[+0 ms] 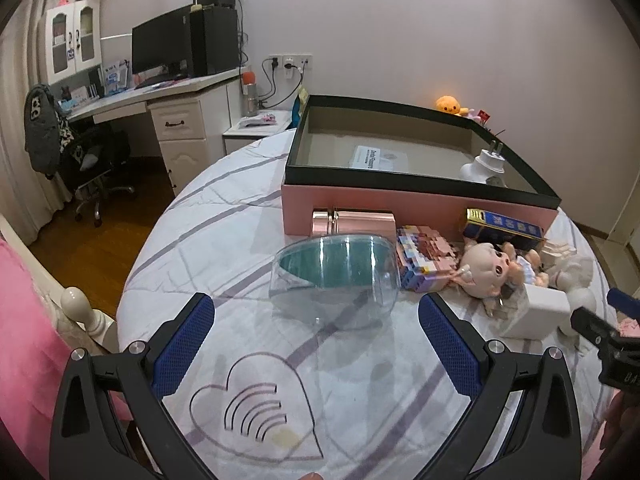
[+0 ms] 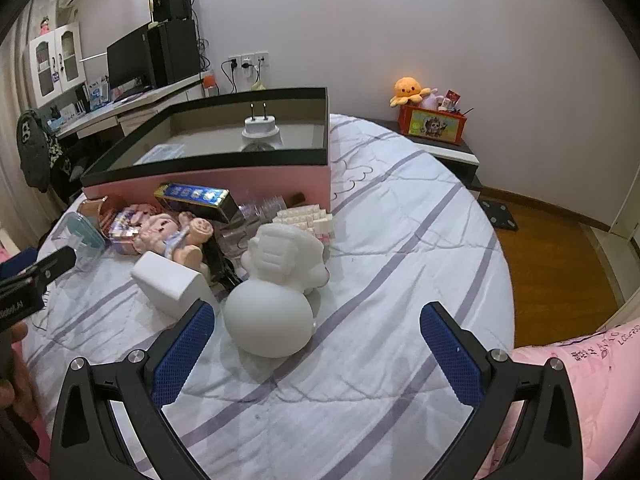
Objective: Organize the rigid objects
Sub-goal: 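Grasp the teal clear cup with the left tool while the right tool grasps the white egg toy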
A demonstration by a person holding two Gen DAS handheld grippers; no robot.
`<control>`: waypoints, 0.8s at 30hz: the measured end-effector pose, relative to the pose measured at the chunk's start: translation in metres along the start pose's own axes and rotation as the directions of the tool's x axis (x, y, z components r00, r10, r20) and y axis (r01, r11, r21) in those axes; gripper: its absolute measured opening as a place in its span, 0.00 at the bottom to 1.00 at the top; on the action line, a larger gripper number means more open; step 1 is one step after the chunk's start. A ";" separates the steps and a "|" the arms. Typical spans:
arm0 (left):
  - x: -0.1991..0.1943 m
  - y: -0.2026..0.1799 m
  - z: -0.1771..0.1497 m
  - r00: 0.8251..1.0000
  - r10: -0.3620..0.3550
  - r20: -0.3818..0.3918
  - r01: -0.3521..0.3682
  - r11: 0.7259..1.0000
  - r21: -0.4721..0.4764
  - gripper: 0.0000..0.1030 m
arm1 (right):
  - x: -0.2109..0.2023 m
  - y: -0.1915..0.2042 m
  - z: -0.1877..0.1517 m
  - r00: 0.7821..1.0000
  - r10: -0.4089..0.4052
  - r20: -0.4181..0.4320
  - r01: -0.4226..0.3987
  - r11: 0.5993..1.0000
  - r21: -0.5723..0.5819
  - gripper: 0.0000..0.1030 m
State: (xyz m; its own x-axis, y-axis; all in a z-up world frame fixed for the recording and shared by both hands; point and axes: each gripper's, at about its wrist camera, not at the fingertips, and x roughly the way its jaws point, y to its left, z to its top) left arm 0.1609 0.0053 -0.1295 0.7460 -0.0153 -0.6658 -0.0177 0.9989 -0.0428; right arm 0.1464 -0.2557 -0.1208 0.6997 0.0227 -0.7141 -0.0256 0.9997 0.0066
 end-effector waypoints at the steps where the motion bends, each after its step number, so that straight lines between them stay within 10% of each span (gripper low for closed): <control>1: 0.002 0.000 0.002 1.000 -0.001 -0.005 0.001 1.000 0.000 1.00 | 0.003 0.000 0.000 1.000 -0.001 -0.006 0.001 1.000 0.001 1.00; 9: 0.028 0.005 0.014 0.998 -0.007 -0.070 0.005 1.000 -0.022 0.96 | 0.024 0.007 0.007 0.999 0.043 -0.028 -0.044 0.999 -0.002 0.79; 11: 0.035 0.008 0.016 0.994 -0.051 -0.095 0.046 0.998 -0.048 0.71 | 0.030 0.010 0.009 0.997 0.062 -0.038 -0.063 0.998 -0.009 0.62; 24: 0.013 0.017 -0.001 0.994 -0.086 -0.066 0.081 0.994 -0.075 0.69 | 0.013 0.005 0.002 0.992 0.127 -0.011 -0.127 0.992 0.022 0.60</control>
State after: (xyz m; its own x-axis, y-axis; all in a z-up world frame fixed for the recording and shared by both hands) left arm 0.1700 0.0220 -0.1393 0.6995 -0.1034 -0.7071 -0.0078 0.9883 -0.1523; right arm 0.1571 -0.2508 -0.1285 0.6828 0.1494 -0.7152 -0.0984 0.9888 0.1126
